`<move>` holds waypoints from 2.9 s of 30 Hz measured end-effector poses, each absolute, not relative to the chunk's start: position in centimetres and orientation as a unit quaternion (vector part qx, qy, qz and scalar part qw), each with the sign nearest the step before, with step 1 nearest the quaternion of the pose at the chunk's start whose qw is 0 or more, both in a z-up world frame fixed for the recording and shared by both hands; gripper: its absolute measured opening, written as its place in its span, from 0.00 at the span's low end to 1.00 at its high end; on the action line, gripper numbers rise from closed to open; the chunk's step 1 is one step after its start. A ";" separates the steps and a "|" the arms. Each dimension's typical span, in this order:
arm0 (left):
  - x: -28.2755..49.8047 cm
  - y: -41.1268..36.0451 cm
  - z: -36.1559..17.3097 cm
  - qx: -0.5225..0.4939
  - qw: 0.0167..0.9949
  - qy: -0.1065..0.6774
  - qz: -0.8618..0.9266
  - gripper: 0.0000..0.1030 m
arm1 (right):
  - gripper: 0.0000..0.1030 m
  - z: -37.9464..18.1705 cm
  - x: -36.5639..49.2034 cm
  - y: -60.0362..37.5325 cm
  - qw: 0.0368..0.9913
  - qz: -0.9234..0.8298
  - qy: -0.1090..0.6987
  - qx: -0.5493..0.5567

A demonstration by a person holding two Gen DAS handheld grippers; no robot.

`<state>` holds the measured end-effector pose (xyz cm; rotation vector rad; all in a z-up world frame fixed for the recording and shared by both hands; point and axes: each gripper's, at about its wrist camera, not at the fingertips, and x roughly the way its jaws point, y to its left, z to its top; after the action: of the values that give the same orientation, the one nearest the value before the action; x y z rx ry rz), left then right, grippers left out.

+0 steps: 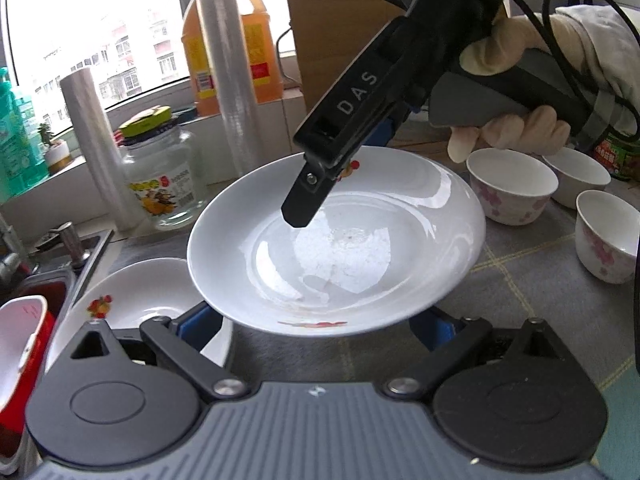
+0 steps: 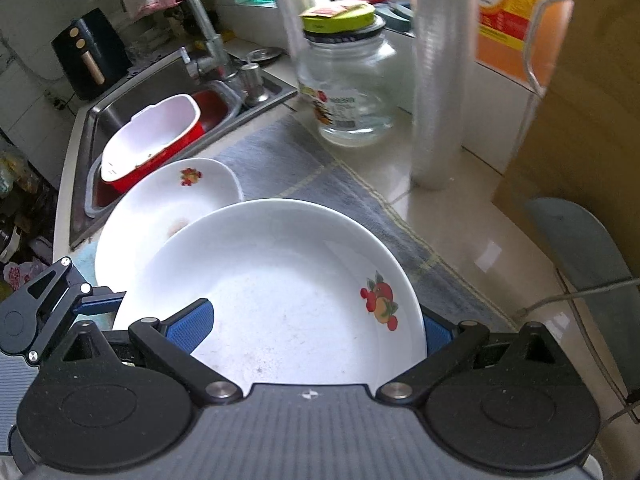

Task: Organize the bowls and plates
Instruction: 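Lower the fruit-print plate onto the plate stack held by the left tool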

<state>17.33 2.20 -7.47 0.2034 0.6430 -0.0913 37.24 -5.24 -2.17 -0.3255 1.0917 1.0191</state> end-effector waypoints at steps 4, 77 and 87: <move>16.1 3.3 -7.0 0.098 0.944 0.313 -0.034 0.96 | 1.00 -1.6 36.1 -3.6 0.719 0.471 0.489 -0.153; 16.0 15.8 -7.7 -0.024 0.916 0.401 -0.002 0.96 | 1.00 -5.5 34.7 11.5 0.672 0.503 0.484 -0.245; 16.2 16.0 -7.8 -0.025 0.910 0.414 -0.008 0.96 | 1.00 -5.4 34.7 11.6 0.670 0.505 0.484 -0.249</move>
<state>16.25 15.97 -7.76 -0.0513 0.8537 -0.0167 34.70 11.65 -5.41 -0.5603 1.0911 1.1390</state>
